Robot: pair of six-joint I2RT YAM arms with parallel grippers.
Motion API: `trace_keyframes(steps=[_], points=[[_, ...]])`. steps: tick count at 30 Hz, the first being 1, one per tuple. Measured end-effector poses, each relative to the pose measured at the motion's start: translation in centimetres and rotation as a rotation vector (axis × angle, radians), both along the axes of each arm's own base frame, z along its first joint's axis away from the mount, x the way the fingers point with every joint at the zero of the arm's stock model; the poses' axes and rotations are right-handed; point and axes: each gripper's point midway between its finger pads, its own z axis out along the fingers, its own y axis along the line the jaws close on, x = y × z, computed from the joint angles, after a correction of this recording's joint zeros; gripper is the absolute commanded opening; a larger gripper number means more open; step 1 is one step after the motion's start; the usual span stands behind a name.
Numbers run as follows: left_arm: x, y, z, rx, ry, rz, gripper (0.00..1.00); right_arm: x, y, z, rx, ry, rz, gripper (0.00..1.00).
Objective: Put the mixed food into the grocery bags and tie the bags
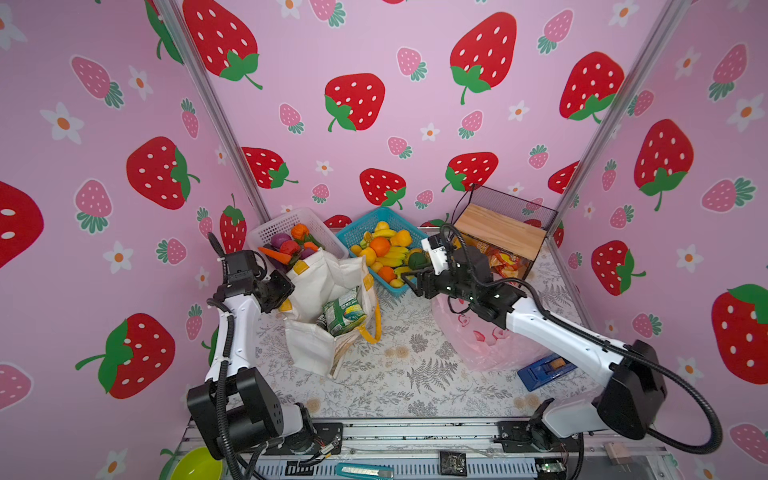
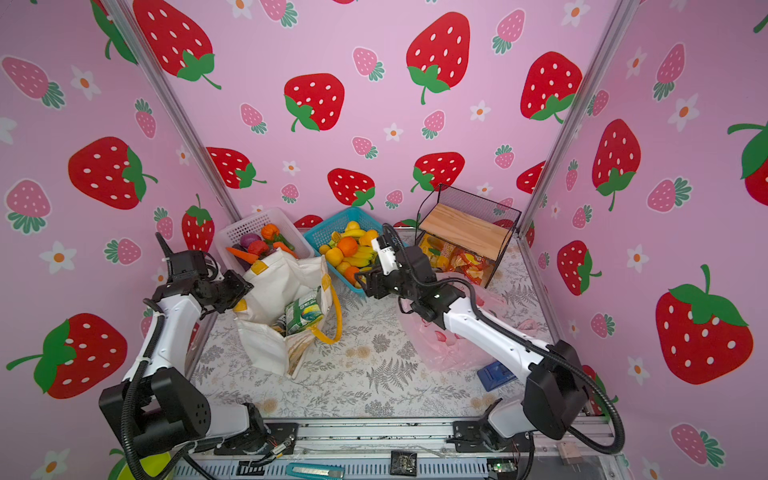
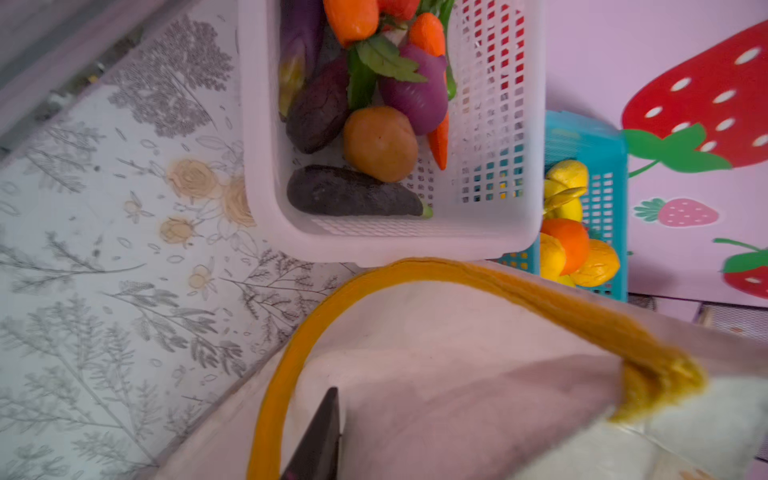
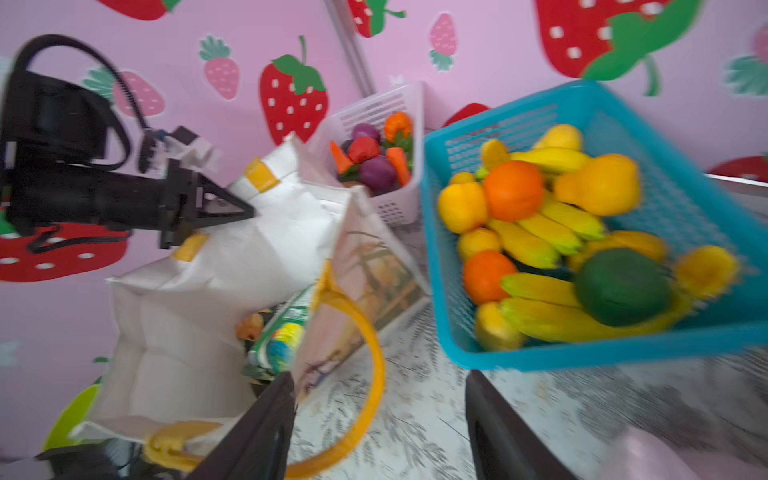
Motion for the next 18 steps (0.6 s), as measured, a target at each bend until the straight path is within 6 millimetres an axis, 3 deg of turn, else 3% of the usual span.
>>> trace_keyframes(steps=[4,6,9,15,18], points=[[0.1,0.6,0.9,0.037,-0.016,-0.003,0.63,2.3,-8.0,-4.7,-0.114,0.036,-0.221,0.83],[0.1,1.2,2.1,0.074,-0.041,0.006,0.7,2.9,-11.9,-7.4,-0.185,0.07,-0.332,0.93],[-0.6,1.6,4.8,0.129,-0.115,0.019,0.79,3.6,-17.6,-10.4,-0.25,0.121,-0.474,0.98],[-2.1,-0.9,10.4,0.111,-0.305,-0.04,0.83,4.6,-27.5,-13.7,-0.279,0.203,-0.767,0.99],[-2.4,-3.0,12.3,0.065,-0.378,-0.1,0.81,4.9,-30.9,-15.1,-0.295,0.235,-0.881,0.98]])
